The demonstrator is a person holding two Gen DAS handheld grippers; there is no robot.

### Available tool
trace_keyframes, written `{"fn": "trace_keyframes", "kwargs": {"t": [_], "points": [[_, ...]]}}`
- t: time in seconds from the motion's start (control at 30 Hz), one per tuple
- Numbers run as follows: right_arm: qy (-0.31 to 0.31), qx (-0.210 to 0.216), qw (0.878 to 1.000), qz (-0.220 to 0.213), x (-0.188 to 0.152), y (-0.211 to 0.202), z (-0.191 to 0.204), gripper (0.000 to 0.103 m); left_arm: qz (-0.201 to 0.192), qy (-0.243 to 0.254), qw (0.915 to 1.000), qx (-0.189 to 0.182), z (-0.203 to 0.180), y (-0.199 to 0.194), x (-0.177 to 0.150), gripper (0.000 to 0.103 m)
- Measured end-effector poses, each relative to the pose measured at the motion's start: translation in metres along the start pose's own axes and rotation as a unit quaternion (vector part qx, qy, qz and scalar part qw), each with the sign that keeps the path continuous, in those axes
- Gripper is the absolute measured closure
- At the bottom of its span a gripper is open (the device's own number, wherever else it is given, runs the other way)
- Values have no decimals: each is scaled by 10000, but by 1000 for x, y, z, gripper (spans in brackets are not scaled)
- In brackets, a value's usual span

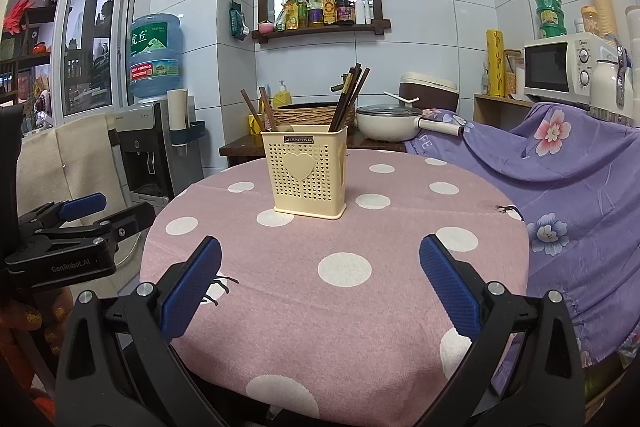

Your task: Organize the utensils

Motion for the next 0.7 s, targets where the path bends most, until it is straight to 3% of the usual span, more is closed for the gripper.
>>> {"fn": "trace_keyframes", "kwargs": {"t": [0.7], "points": [[72,-6,9999,80,0,4,-2,6,92,29,10000,16,0,3,-1,6]]}}
Point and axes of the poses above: each gripper's, at about its wrist camera, not at the fingertips, and y roughly the way its jaws point, z to its left, x to its top, the point moved 6 cm from there along y, roughly the way its jaws point, and after that the axes turned 10 degrees about -x, right-handed, at the moved point
